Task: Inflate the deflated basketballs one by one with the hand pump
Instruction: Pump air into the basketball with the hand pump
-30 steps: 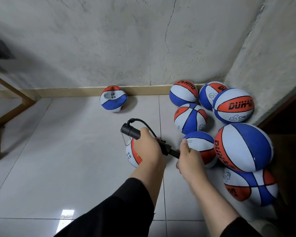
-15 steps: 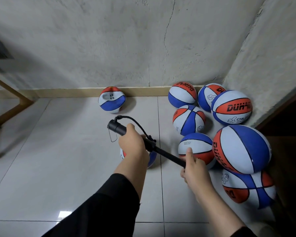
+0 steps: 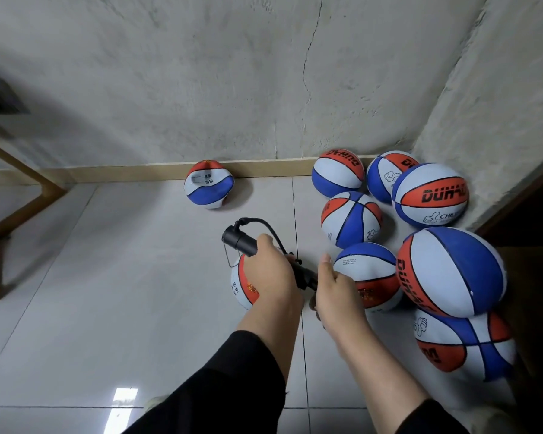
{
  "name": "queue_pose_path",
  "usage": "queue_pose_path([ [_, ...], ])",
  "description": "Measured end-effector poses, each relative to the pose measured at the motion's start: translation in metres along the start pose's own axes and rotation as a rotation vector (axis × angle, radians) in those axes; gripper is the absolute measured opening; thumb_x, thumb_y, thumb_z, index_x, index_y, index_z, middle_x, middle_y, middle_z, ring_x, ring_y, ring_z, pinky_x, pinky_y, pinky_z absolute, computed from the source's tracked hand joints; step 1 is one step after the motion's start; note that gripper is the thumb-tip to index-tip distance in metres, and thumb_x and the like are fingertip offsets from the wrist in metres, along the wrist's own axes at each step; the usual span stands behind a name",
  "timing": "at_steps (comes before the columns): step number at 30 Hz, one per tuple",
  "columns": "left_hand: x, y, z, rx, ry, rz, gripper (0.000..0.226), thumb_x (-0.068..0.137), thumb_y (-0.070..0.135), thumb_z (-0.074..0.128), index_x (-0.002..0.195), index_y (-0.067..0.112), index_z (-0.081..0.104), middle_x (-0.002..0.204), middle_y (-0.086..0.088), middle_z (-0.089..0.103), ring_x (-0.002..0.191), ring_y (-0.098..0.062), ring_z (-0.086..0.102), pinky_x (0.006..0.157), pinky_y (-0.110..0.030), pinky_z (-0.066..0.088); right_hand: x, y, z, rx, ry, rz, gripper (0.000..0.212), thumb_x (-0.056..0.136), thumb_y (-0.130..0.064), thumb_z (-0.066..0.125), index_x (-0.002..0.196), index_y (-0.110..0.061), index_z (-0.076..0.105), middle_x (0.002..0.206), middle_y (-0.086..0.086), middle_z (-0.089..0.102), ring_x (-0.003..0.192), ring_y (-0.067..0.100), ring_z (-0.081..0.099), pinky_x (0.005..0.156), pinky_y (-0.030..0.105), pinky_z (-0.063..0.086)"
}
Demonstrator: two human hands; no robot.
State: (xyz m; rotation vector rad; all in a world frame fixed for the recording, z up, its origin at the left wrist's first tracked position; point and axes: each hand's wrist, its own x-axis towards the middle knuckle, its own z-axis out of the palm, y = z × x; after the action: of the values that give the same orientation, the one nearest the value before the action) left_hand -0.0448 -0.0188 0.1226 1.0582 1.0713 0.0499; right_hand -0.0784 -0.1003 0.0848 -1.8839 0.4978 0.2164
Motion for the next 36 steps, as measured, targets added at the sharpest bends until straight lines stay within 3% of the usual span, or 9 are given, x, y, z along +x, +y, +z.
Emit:
queue_pose_path([
  [3, 0.012, 0.012, -0.005, -0.022, 0.027, 0.012, 0.028, 0.092, 0.038, 0.058, 0.080, 0.013, 0.059, 0.053, 0.000, 0.065, 0.055, -0.020, 0.059, 0.045, -0.025, 0.051, 0.002, 0.008, -0.012, 0.044, 0.004, 0.036, 0.057, 0.107, -0.053, 0.033, 0.077, -0.016, 0.064, 0.053, -0.001, 0.053, 0.052, 0.018, 0.047, 0.053, 0.027, 0.034],
  [5, 0.023, 0.020, -0.010, -0.076, 0.058, 0.004, 0.024, 0.097, 0.035, 0.057, 0.085, 0.014, 0.056, 0.063, -0.004, 0.066, 0.057, -0.020, 0.059, 0.036, -0.020, 0.043, 0.003, 0.020, -0.025, 0.051, 0.027, 0.091, 0.057, 0.107, -0.054, 0.033, 0.083, -0.016, 0.068, 0.045, -0.006, 0.051, 0.044, 0.013, 0.046, 0.051, 0.026, 0.033],
  [10, 0.036, 0.021, -0.017, -0.079, 0.089, 0.016, 0.019, 0.095, 0.032, 0.055, 0.092, 0.013, 0.056, 0.066, -0.006, 0.065, 0.052, -0.020, 0.057, 0.045, -0.026, 0.049, 0.001, 0.033, -0.036, 0.040, 0.040, 0.165, 0.056, 0.108, -0.049, 0.032, 0.077, -0.015, 0.064, 0.043, -0.002, 0.051, 0.042, 0.014, 0.045, 0.050, 0.027, 0.032],
  [16, 0.010, 0.007, -0.010, -0.075, 0.058, -0.020, 0.024, 0.091, 0.033, 0.055, 0.083, 0.011, 0.058, 0.055, -0.001, 0.064, 0.045, -0.018, 0.057, 0.031, -0.023, 0.044, 0.005, 0.015, -0.012, 0.024, 0.007, 0.075, 0.055, 0.109, -0.051, 0.026, 0.077, -0.023, 0.062, 0.064, 0.004, 0.057, 0.062, 0.024, 0.052, 0.060, 0.030, 0.040],
  [19, -0.002, 0.000, -0.002, -0.066, 0.011, -0.011, 0.047, 0.076, 0.040, 0.055, 0.092, -0.003, 0.065, 0.070, -0.020, 0.072, 0.059, -0.029, 0.063, 0.062, -0.049, 0.065, 0.004, 0.004, -0.001, 0.023, 0.023, 0.070, 0.059, 0.108, -0.052, 0.026, 0.072, -0.015, 0.055, 0.071, 0.008, 0.058, 0.072, 0.028, 0.054, 0.065, 0.032, 0.042],
  [22, -0.002, -0.003, 0.000, -0.025, 0.004, 0.018, 0.053, 0.082, 0.039, 0.055, 0.106, -0.008, 0.066, 0.069, -0.016, 0.067, 0.060, -0.027, 0.061, 0.061, -0.038, 0.059, 0.002, -0.002, 0.004, 0.033, 0.024, 0.061, 0.061, 0.108, -0.053, 0.027, 0.072, -0.013, 0.055, 0.072, 0.009, 0.060, 0.072, 0.028, 0.055, 0.068, 0.034, 0.043],
  [25, 0.001, 0.003, 0.000, -0.041, -0.008, -0.023, 0.038, 0.082, 0.041, 0.057, 0.092, 0.005, 0.065, 0.060, -0.004, 0.067, 0.061, -0.027, 0.063, 0.072, -0.049, 0.064, -0.001, -0.006, 0.001, 0.038, 0.012, 0.008, 0.062, 0.107, -0.053, 0.030, 0.071, -0.012, 0.058, 0.061, 0.002, 0.056, 0.062, 0.025, 0.052, 0.064, 0.033, 0.042],
  [29, 0.015, 0.023, -0.008, -0.097, 0.035, -0.003, 0.024, 0.097, 0.033, 0.055, 0.087, 0.011, 0.053, 0.059, -0.005, 0.062, 0.046, -0.021, 0.058, 0.032, -0.021, 0.042, 0.003, 0.010, -0.020, 0.038, 0.013, 0.049, 0.058, 0.107, -0.054, 0.032, 0.089, -0.015, 0.070, 0.050, -0.004, 0.053, 0.052, 0.017, 0.048, 0.055, 0.028, 0.037],
  [36, 0.022, 0.022, -0.013, -0.105, 0.070, 0.026, 0.026, 0.097, 0.032, 0.053, 0.079, 0.013, 0.052, 0.051, -0.002, 0.060, 0.040, -0.017, 0.054, 0.040, -0.020, 0.041, 0.005, 0.024, -0.032, 0.050, 0.029, 0.120, 0.054, 0.109, -0.049, 0.031, 0.091, -0.016, 0.070, 0.053, -0.002, 0.053, 0.050, 0.014, 0.048, 0.049, 0.026, 0.035],
])
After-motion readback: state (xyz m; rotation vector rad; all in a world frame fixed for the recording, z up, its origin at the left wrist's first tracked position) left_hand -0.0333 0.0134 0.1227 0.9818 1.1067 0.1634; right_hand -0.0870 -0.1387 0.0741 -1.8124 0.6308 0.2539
